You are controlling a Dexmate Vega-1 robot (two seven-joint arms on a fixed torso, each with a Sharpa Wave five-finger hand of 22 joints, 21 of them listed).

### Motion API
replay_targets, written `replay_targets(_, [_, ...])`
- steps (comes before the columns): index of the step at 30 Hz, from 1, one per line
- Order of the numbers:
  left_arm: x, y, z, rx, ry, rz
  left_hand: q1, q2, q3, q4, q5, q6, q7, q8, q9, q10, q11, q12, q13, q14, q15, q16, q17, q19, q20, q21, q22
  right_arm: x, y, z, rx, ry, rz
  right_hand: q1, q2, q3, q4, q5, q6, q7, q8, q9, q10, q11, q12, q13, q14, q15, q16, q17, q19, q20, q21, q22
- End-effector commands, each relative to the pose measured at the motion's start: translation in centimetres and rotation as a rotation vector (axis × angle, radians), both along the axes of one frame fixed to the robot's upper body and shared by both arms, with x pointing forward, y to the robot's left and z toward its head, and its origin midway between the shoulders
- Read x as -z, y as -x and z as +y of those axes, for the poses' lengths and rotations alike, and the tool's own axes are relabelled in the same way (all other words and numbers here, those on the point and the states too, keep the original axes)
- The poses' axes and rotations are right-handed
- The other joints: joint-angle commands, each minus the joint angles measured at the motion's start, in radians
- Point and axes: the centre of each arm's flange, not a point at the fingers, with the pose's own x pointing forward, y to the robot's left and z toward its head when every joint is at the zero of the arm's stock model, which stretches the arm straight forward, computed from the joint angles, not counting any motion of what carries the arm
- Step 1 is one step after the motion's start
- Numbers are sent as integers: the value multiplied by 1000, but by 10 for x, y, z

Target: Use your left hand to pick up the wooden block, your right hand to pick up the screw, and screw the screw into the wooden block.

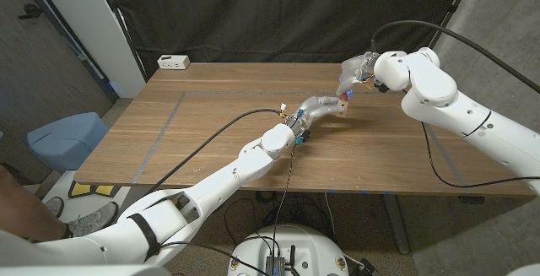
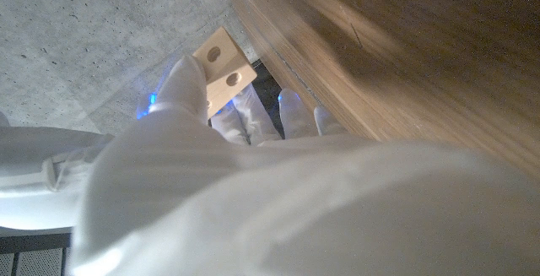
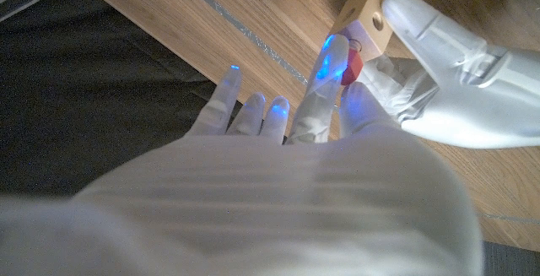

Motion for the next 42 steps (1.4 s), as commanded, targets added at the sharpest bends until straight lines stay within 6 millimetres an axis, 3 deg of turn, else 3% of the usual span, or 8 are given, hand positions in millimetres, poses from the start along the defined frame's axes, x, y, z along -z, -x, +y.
replay_targets(1, [1, 0, 0, -4, 1, 1, 2, 15, 29, 20, 6, 10, 2, 7, 5, 5, -5, 5, 1, 5, -48, 4, 2, 2, 2, 7, 5, 3, -4, 1, -4, -16, -14, -6, 11, -1, 2, 0, 34, 0, 10, -5, 24, -7, 4, -1, 16, -22, 7, 3, 13, 0, 5, 5])
replay_targets(9, [0, 0, 0, -1, -2, -1, 2, 14, 30, 19, 6, 14, 2, 9, 5, 5, -5, 5, 1, 5, -49, 4, 2, 2, 1, 7, 5, 4, -3, 1, -2, -22, -24, -17, 18, -6, 2, -3, 74, 2, 13, -15, 61, -39, 4, -3, 32, -29, 9, 3, 19, -6, 4, 5])
replay_targets(19, [0, 0, -1, 4, -1, -1, 1, 16, 32, 20, 6, 12, 2, 8, 5, 5, -5, 5, 1, 6, -47, 4, 2, 2, 2, 7, 5, 0, 1, -2, 7, -12, -18, -102, -24, -47, 25, -5, 61, 2, -9, -23, 52, -32, -16, -3, 24, -31, -5, 2, 8, 0, -3, 6])
replay_targets(22, [0, 0, -1, 4, -2, -1, 2, 16, 32, 19, 7, 11, 3, 8, 5, 5, -5, 6, 1, 6, -47, 4, 2, 2, 1, 7, 5, -2, 2, -2, 14, -1, 0, -131, -42, -62, 29, -3, 34, 4, -26, -23, 46, -9, -23, -3, 17, -24, -13, 2, -2, 5, -6, 6])
replay_targets(26, [0, 0, -1, 4, 2, 0, 2, 18, 34, 19, 7, 11, 3, 8, 5, 5, -5, 6, 1, 5, -47, 3, 2, 2, 2, 7, 5, -5, 3, -1, 37, 24, 39, -185, -77, -92, 38, 1, -33, 4, -56, -14, 5, -2, -39, -1, -13, -5, -28, 3, -23, 22, -9, 6])
replay_targets(29, [0, 0, -1, 6, 2, 1, 0, 19, 35, 21, 7, 8, 3, 6, 5, 4, -5, 5, 1, 5, -47, 3, 3, 1, 3, 7, 5, -7, 4, -1, 44, 28, 66, -198, -85, -99, 40, 3, -47, 3, -59, -6, -3, 10, -40, 0, -23, 0, -33, 4, -34, 17, -11, 6])
replay_targets(37, [0, 0, -1, 9, -2, 2, -2, 16, 35, 20, 7, 9, 1, 7, 5, 3, -5, 5, 1, 6, -47, 3, 2, 1, 1, 6, 5, -8, 6, -3, 72, 44, 106, -218, -85, -107, 43, 8, -108, 11, -77, 7, -22, 34, -42, 1, -40, 8, -37, 6, -48, 22, -11, 6])
replay_targets(42, [0, -1, -1, 11, -6, 2, -3, 17, 36, 21, 7, 9, 3, 7, 5, 2, -5, 5, 1, 5, -47, 2, 2, 1, 1, 6, 5, -8, 6, -3, 99, 54, 130, -222, -79, -109, 38, 10, -168, 12, -90, 25, -42, 81, -41, 3, -53, 25, -39, 6, -60, 32, -10, 5])
